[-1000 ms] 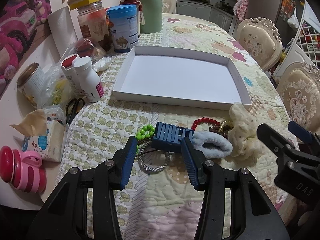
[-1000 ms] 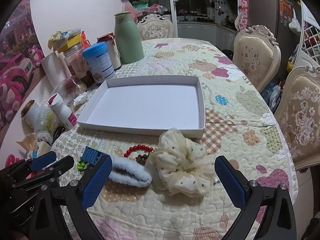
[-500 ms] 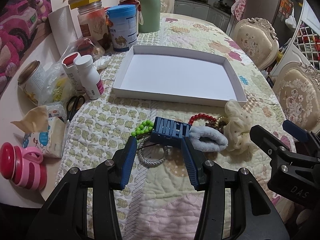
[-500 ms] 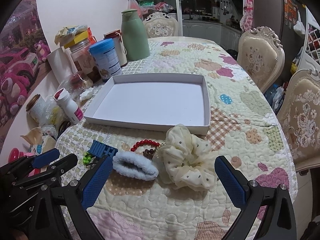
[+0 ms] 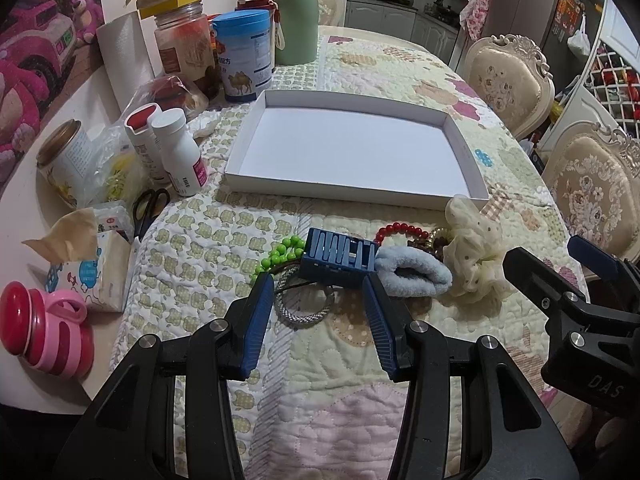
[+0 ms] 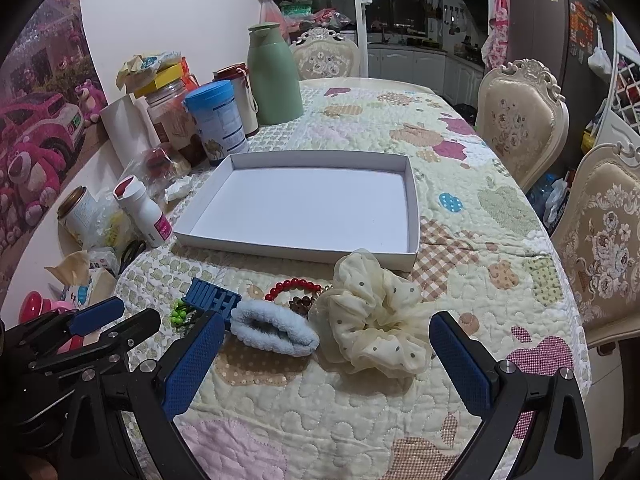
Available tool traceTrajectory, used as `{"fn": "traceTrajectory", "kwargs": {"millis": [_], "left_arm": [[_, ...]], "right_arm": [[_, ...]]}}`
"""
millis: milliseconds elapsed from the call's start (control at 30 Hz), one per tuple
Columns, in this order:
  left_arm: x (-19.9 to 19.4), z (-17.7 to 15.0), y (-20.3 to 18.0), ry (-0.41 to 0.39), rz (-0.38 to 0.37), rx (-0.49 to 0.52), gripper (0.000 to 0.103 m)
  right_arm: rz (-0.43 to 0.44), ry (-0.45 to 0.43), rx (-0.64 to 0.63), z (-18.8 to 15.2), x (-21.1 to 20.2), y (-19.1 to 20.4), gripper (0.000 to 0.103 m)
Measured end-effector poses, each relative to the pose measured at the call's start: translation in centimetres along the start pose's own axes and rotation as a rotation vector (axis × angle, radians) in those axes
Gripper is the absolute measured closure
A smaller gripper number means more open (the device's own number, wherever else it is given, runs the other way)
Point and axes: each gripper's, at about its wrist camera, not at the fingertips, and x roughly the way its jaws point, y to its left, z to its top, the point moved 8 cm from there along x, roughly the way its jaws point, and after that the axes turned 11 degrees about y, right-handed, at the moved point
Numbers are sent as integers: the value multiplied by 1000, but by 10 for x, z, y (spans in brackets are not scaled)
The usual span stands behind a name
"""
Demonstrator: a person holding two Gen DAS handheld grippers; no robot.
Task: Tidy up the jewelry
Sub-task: 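Move both tools toward the jewelry pile beside the white tray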
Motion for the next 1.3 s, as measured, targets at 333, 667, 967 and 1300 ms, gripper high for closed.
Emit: {"fn": "traceTrajectory", "kwargs": {"millis": [333,667,967,1300], "left_arm": [[3,-2,0,1,-6,12,57],[5,-1,1,2,-4,9,57],[12,-2,2,14,-2,12,57],[17,-3,3,21,-1,11,57]], "right_arm": [[10,32,-1,-5,9,1,1],[13,38,-12,-5,13,5,1],[0,42,-9,-8,19,2,1],[10,64,-6,-9,25,3,1]]}}
